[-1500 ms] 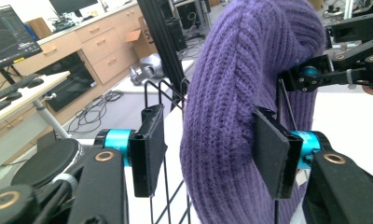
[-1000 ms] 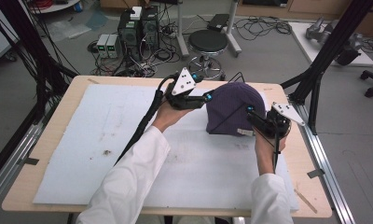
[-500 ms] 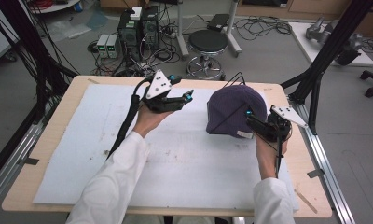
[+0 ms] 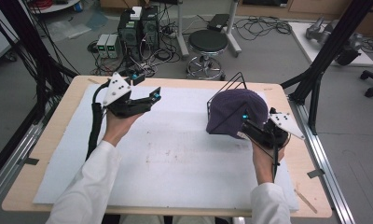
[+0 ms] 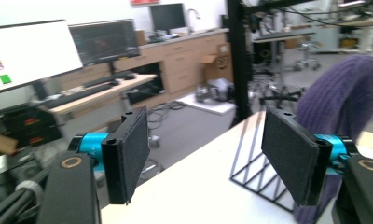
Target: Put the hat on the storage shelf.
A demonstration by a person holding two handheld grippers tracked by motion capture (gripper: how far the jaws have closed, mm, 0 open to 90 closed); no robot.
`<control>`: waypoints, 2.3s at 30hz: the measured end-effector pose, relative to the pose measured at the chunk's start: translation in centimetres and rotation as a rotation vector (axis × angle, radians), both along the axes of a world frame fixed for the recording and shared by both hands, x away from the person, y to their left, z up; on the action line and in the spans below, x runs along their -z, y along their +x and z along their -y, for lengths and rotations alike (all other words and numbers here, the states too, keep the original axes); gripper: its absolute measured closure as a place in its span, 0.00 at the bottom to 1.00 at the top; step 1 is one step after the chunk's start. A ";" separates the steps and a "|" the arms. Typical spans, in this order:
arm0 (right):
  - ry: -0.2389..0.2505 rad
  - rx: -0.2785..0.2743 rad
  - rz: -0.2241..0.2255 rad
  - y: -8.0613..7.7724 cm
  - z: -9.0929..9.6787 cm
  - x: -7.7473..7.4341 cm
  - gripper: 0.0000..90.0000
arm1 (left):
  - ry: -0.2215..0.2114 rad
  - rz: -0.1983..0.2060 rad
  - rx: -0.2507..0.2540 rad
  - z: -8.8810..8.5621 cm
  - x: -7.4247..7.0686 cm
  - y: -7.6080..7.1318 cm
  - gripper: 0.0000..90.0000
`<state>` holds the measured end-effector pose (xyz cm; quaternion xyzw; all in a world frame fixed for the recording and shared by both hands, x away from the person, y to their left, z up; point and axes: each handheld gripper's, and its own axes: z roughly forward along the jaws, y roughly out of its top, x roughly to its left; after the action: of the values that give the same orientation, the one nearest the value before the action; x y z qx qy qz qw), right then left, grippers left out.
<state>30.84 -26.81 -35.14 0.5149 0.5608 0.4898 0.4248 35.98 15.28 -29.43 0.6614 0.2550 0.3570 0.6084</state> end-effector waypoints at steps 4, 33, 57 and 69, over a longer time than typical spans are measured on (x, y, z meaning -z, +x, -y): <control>0.026 0.010 -0.006 -0.9 0.8 1.0 0.13 | -0.023 0.005 -0.046 -1.7 0.5 -0.8 0.33; 0.057 0.049 -0.021 -4.4 3.4 4.7 0.13 | -0.111 -0.044 -0.219 -9.0 5.0 -4.1 0.30; 0.054 0.064 -0.044 -5.4 3.9 6.4 0.13 | -0.158 -0.124 -0.313 -13.2 9.9 -6.0 0.28; 0.027 0.054 -0.074 -5.9 3.3 7.8 0.13 | -0.142 -0.159 -0.345 -14.6 12.6 -7.7 0.28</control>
<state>24.91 -30.13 -42.90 0.5535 0.5553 0.4662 0.4098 28.25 29.87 -42.01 0.5893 0.4365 0.3836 0.5613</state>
